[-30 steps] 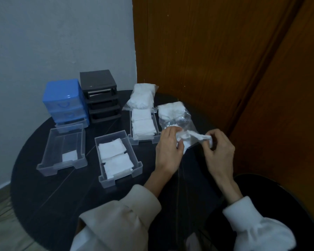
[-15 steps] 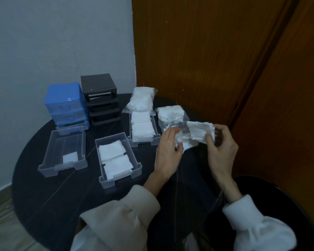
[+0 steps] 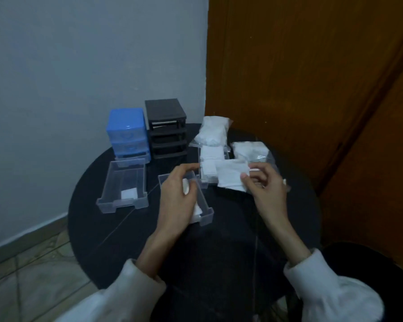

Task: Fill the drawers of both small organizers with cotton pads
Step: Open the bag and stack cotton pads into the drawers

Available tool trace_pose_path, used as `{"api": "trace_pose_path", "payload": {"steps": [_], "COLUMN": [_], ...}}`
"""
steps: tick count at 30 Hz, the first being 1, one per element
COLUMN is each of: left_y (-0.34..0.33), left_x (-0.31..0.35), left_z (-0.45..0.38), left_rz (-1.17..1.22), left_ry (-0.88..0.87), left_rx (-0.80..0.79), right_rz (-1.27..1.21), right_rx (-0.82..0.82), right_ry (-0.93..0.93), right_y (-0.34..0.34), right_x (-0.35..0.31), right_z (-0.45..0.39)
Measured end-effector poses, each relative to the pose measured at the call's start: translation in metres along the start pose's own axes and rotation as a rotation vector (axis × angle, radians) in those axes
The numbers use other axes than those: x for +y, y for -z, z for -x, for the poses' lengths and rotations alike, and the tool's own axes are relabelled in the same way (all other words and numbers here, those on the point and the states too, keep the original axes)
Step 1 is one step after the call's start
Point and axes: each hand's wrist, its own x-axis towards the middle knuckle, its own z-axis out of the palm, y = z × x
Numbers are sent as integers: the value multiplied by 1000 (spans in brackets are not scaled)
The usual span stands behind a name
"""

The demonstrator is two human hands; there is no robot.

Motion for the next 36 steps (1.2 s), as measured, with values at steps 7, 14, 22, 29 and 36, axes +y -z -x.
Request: {"api": "trace_pose_path", "payload": {"steps": [7,14,22,29,36], "left_y": [20,18,17,17,17], "left_x": [-38,-49,-50,-49,-47], "left_z": [7,12,12,13,13], "left_rz": [-48,106,205,207,183], "left_ry": [151,240,315,321,312], "left_rx": [45,22,35,31,25], "right_rz": [32,278,487,794,937], "right_rx": [-312,-467,-540,-633,-550], "right_ry": [-77,1,78,190,232], "right_y": [-47,-64,-71,-76,-78], "right_x": [-14,-12,-16,-21,-32], "right_z": [11,16,17,24,27]}}
